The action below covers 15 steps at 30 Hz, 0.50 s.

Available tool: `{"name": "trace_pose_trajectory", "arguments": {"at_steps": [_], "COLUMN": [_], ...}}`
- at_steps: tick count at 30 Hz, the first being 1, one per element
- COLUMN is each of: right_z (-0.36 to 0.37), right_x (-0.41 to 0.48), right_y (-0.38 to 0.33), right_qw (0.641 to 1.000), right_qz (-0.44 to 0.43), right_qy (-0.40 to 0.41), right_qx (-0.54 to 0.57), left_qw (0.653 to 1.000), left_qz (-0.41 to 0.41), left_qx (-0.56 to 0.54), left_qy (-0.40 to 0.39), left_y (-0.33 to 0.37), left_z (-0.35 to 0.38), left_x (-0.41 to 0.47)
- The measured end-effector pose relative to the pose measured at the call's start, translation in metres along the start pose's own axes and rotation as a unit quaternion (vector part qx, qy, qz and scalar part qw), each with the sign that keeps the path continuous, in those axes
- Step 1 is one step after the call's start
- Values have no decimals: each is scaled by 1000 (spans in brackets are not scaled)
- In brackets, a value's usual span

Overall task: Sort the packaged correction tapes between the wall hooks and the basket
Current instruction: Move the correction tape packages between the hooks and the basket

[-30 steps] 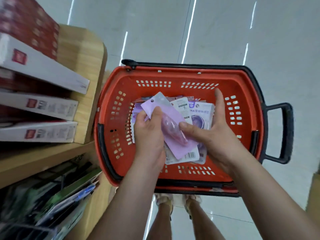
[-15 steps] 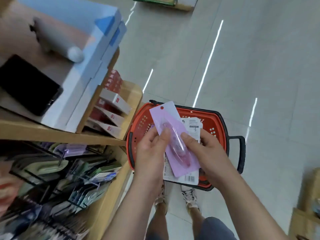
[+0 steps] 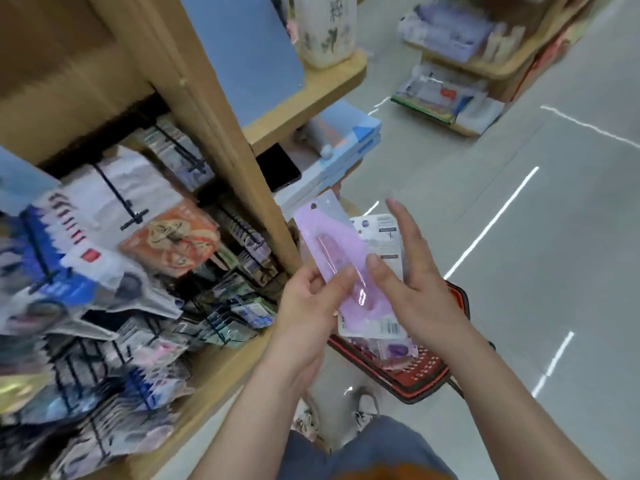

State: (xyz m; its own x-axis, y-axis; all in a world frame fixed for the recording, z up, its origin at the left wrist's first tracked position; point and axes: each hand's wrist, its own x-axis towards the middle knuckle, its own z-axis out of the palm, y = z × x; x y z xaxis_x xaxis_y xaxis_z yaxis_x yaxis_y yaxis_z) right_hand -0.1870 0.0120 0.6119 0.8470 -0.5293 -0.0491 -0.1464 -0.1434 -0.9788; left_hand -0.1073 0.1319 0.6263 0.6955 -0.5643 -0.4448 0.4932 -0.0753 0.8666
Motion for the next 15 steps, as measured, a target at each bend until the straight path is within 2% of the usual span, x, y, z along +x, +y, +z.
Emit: {"name": "trace_pose_trajectory", "arguments": {"at_steps": [3,10,15], "right_z": [18,91,145], "right_x": [-4,-16,-27], "right_y": [-18,-53,-66], "right_qw": [997,985,970], "right_qz": [-9,-15,-24], "right_qy": [-75,-162,-244], "right_qx": [-27,60,-5], "left_qw": [998,985,977], "left_qz": [44,93,104], "left_qx": [-15,-36,-82], "left_qy": [36,142,169], "left_y": [13,24,23], "left_z": [-21,-95,-144], "left_x": [-19,-62,-96]}}
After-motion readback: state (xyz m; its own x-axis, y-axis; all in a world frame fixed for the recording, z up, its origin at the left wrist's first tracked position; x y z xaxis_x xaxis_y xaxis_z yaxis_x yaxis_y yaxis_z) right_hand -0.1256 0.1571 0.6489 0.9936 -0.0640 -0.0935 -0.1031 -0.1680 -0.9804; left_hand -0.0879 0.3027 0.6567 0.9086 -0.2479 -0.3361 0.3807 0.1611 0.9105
